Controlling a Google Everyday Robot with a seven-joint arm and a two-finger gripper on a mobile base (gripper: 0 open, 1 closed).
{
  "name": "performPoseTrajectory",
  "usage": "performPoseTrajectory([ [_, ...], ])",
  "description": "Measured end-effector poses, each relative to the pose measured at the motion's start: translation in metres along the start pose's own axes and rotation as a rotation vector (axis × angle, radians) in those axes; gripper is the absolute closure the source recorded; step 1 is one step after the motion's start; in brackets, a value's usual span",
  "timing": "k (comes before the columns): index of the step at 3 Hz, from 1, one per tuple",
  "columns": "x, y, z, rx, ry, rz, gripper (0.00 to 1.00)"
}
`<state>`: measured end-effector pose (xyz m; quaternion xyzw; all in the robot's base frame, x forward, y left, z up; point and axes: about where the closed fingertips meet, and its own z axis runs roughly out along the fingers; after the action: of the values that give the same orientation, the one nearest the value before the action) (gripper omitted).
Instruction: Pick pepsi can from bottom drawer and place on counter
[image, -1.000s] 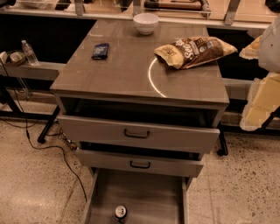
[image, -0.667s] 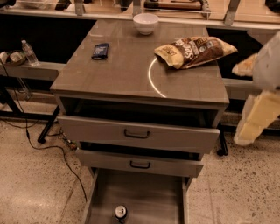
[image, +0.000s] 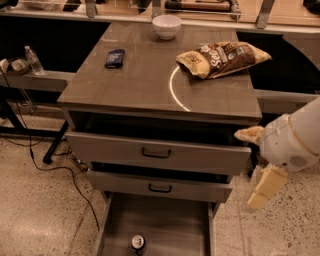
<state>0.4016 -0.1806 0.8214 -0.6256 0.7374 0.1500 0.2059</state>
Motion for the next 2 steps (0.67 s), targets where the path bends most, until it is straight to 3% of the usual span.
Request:
performPoseTrajectory([
  [1,0.0052,0.0335,0.0659,-0.115,-0.083,0.035,0.0],
  [2,0.0045,0.0339,0.0721,-0.119,-0.094,0.035,0.0],
])
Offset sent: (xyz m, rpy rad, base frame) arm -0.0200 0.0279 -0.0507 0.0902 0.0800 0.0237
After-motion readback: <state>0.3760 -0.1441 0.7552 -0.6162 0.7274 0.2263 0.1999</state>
